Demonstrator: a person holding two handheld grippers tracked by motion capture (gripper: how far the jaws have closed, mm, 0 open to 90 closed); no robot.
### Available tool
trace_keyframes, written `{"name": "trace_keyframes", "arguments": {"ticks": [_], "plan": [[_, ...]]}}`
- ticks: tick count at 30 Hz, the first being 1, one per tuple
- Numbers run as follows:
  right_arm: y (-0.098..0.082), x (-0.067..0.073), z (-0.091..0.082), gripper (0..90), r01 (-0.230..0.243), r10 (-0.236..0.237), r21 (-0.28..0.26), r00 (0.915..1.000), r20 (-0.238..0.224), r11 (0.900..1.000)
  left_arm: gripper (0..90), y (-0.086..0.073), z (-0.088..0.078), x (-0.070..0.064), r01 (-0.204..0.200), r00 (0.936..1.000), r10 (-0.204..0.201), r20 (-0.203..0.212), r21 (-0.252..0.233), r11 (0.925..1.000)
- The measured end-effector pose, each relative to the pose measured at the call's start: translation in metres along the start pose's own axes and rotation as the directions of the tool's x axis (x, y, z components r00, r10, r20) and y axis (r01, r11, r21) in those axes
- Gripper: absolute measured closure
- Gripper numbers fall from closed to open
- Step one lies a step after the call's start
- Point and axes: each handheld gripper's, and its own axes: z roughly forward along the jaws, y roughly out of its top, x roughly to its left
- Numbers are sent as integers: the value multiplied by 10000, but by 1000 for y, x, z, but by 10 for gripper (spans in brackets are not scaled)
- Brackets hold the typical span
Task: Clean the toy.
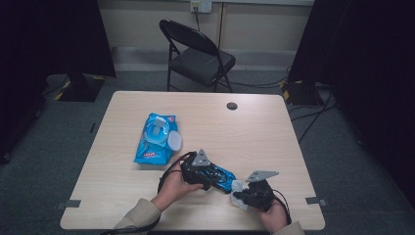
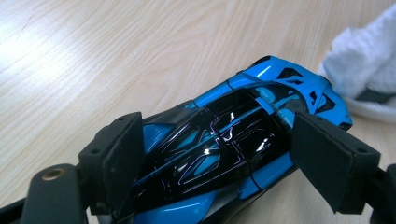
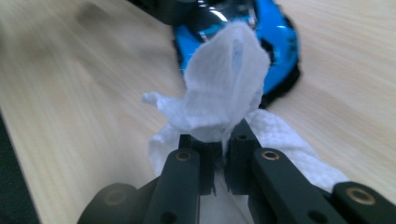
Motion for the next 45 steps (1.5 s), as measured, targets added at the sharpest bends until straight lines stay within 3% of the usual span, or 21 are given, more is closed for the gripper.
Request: {"name": "trace_keyframes", "arguments": {"ticks": [7, 21, 27, 33, 39, 45], "plan": [[3, 11, 5, 847, 322, -322, 77, 9995, -60, 9995, 188, 0, 0, -1, -63, 10000, 63, -30, 23, 10000], [6, 20, 11, 847, 649, -647, 108, 9977, -187, 9978, 189, 1, 0, -1, -29, 10000, 29, -47, 45, 10000], [11, 28, 17, 845, 969, -959, 151, 9936, -590, 9952, 189, 1, 0, -1, -12, 10000, 12, -24, 26, 10000], [18, 27, 6, 844, 938, -963, -353, 9921, -802, 9950, 189, 1, 0, -1, -19, 10000, 19, -3, 22, 10000], [26, 15, -13, 844, 708, -755, -1102, 9964, -393, 9914, 189, 1, 1, -1, -59, 10000, 59, 8, -19, 10000], [31, -7, -30, 842, 453, -382, -1713, 9983, 442, 9842, 189, 1, 1, -3, -9, 10000, 10, 44, -75, 10000]]}}
